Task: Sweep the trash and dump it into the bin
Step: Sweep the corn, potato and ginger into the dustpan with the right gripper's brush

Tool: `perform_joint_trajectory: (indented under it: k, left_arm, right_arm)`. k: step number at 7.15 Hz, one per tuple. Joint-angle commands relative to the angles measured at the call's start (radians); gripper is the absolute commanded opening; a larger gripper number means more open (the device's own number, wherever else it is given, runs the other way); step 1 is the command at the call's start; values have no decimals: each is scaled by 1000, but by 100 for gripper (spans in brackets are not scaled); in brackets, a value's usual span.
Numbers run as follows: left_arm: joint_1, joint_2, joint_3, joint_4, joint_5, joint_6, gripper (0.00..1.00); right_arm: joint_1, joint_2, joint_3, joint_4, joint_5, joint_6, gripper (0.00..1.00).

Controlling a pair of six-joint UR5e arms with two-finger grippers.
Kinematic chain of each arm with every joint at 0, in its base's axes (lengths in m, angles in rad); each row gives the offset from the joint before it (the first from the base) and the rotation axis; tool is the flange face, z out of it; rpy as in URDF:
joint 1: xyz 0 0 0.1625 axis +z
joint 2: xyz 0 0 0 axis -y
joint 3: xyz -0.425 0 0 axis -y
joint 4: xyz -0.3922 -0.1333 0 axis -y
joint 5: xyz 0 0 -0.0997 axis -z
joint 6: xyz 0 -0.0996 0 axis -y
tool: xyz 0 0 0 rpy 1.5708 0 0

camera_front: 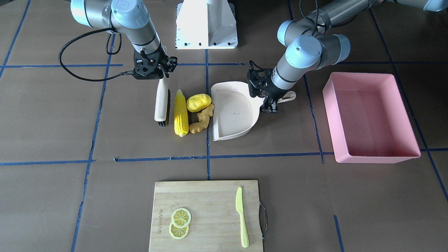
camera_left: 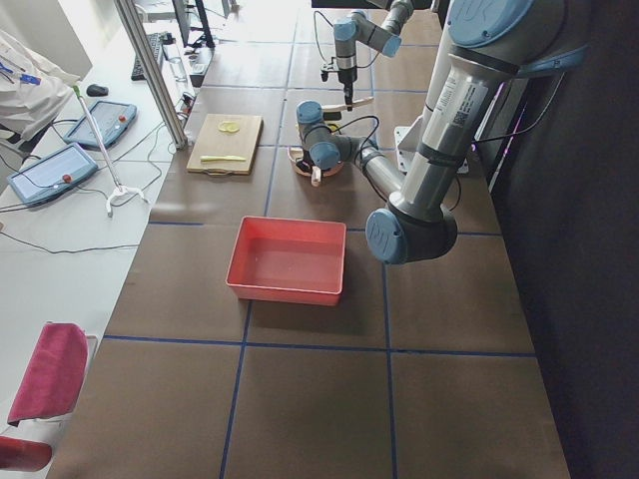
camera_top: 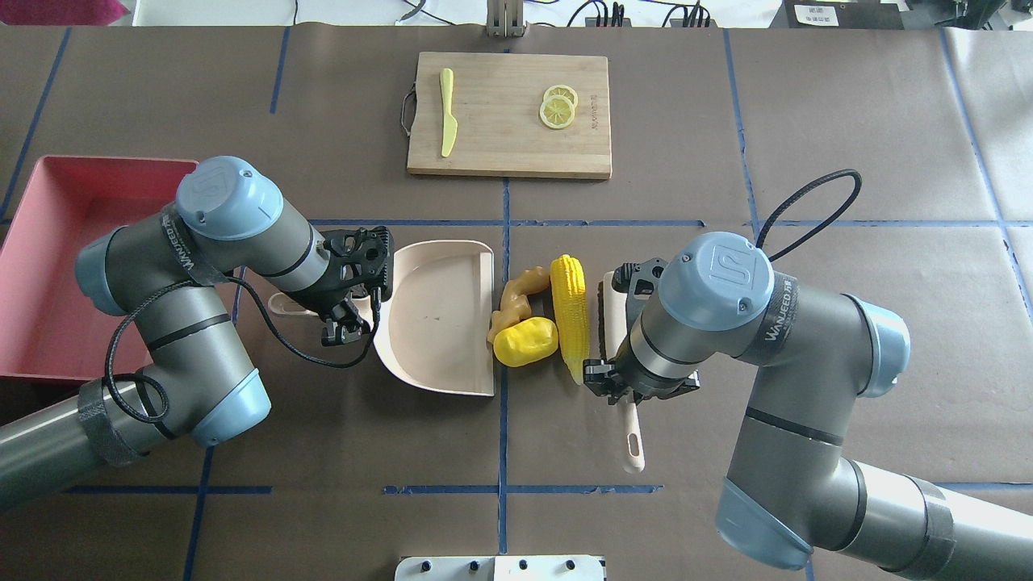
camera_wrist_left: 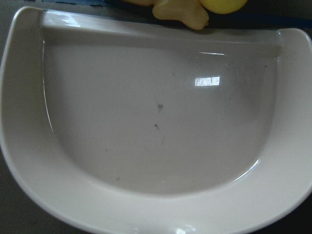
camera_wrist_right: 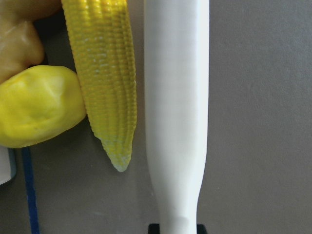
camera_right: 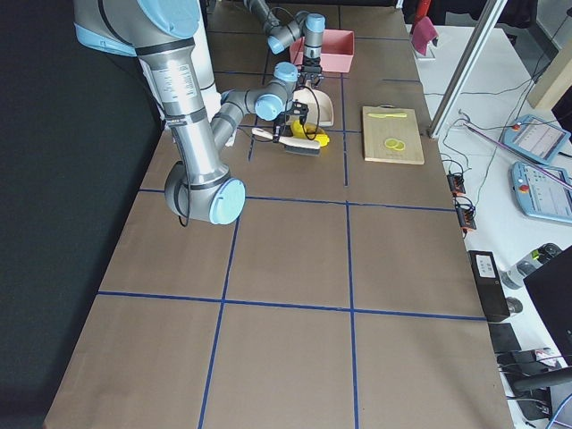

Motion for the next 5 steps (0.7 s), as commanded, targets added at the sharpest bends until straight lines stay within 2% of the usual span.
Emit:
perform_joint_trajectory:
  k: [1, 3, 5]
  left_arm:
    - [0, -1, 0, 0, 0, 0, 1]
    - [0, 1, 0, 0, -2, -2, 1]
    - [0, 1, 2, 0, -2, -5, 1]
  right_arm:
    - [-18, 26, -28, 1, -20, 13, 0]
    - [-18, 89, -84, 1, -20, 12, 0]
    - [-20, 98, -87, 19, -20, 13, 0]
